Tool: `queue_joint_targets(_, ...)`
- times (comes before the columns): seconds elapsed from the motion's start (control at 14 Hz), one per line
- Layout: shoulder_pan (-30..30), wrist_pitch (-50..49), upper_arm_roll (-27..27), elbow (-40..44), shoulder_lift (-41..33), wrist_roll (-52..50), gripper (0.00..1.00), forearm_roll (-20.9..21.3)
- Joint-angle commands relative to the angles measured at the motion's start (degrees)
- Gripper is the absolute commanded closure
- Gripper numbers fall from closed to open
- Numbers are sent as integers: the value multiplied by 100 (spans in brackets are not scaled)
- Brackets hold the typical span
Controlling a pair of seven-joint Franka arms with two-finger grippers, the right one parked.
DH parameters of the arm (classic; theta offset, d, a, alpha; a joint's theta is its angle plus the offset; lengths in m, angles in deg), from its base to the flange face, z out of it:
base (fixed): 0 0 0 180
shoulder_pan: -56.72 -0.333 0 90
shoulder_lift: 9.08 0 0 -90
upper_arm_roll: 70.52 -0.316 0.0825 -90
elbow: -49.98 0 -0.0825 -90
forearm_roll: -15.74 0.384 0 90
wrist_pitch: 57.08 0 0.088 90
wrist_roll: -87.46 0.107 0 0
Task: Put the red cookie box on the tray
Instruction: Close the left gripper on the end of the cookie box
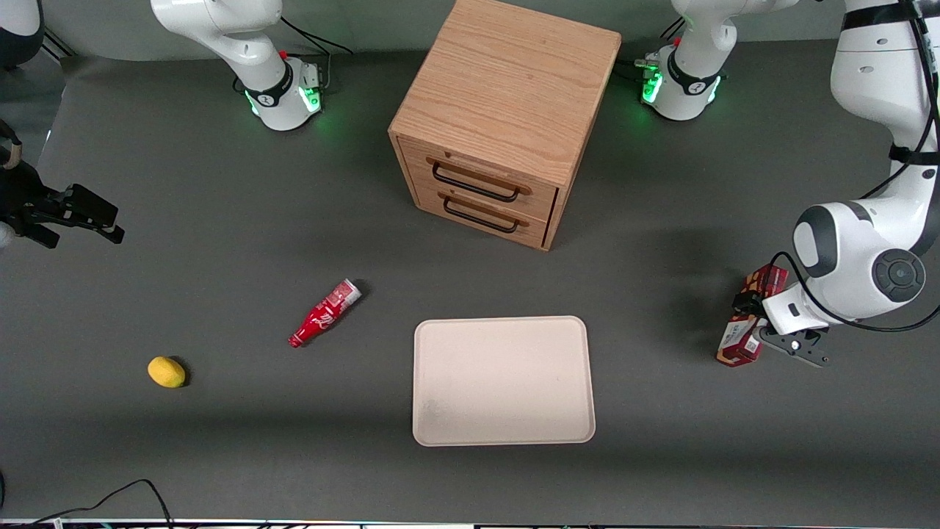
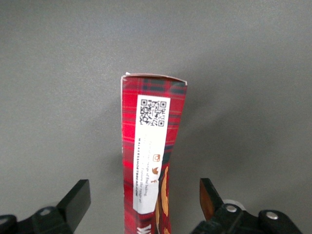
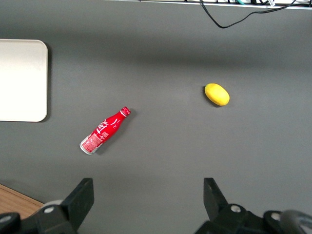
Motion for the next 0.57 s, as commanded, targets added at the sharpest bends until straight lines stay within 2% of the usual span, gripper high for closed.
queue_joint_targets(0.0,42,96,-31,-95,-53,143,0,-82)
queue_joint_targets(0.07,33,96,-31,-104,-53,143,0,-82)
queue_joint_targets(0.14,33,104,-31,-104,-53,143,8,-82)
queue_joint_targets(0.21,25,104,-31,-104,-62,151,28,-82)
queue_joint_targets(0.36,-10,104,-31,-104,-70,300,90,-91)
queue_joint_targets(0.43,-19,104,-31,-104,-70,336,100,-100)
queue_joint_targets(0.5,-19,104,-22,-104,-70,336,100,-100)
